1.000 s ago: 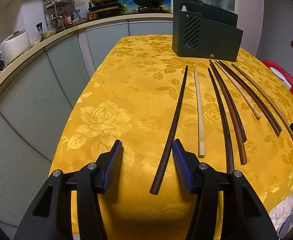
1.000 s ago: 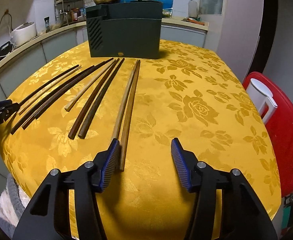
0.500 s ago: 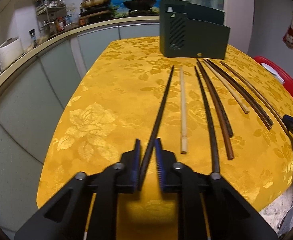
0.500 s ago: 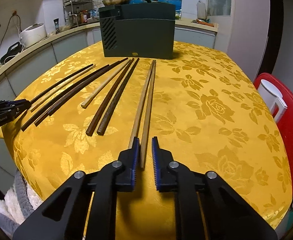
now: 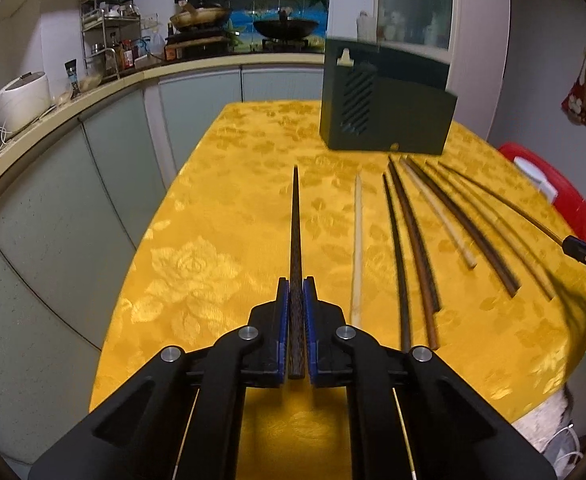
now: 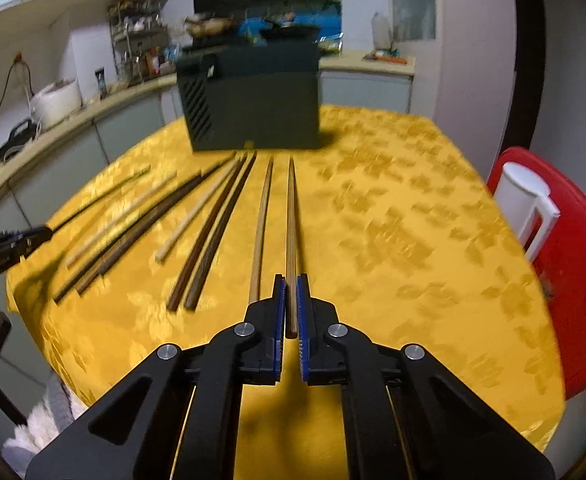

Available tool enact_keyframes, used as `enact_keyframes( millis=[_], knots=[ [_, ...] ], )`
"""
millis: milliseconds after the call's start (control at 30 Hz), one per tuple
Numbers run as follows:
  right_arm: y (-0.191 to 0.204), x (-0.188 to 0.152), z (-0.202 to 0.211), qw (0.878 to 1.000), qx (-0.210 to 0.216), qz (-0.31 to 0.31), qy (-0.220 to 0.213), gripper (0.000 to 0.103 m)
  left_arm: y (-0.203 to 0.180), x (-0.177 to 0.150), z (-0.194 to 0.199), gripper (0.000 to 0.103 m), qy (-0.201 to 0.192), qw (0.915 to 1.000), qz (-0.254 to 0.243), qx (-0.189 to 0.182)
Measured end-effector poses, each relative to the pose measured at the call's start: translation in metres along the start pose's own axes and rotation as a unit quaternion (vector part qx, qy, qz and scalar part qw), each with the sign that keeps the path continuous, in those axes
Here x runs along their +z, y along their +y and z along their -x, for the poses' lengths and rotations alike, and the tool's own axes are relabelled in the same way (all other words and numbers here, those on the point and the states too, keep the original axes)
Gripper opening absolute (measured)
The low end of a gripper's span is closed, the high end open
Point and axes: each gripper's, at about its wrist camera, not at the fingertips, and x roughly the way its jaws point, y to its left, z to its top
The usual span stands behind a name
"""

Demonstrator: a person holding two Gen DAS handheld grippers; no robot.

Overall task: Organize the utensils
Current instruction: 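Lift both held chopsticks and carry them over the green utensil holder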

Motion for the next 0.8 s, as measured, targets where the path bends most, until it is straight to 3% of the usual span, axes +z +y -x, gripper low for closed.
enact_keyframes(
  millis=[367, 800],
  knots=[
    [-0.016, 0.054, 0.042, 0.997, 0.02, -0.01, -0.074, 0.007, -0.019, 0.059, 0.047, 0.007, -0.078, 0.9965, -0.03, -0.009],
    [-0.008, 0.121, 0.048, 0.991, 0.04, 0.009, -0.124, 0.007, -0.036, 0.128, 0.048, 0.007, -0.113, 0.9915, -0.063, -0.008]
  ],
)
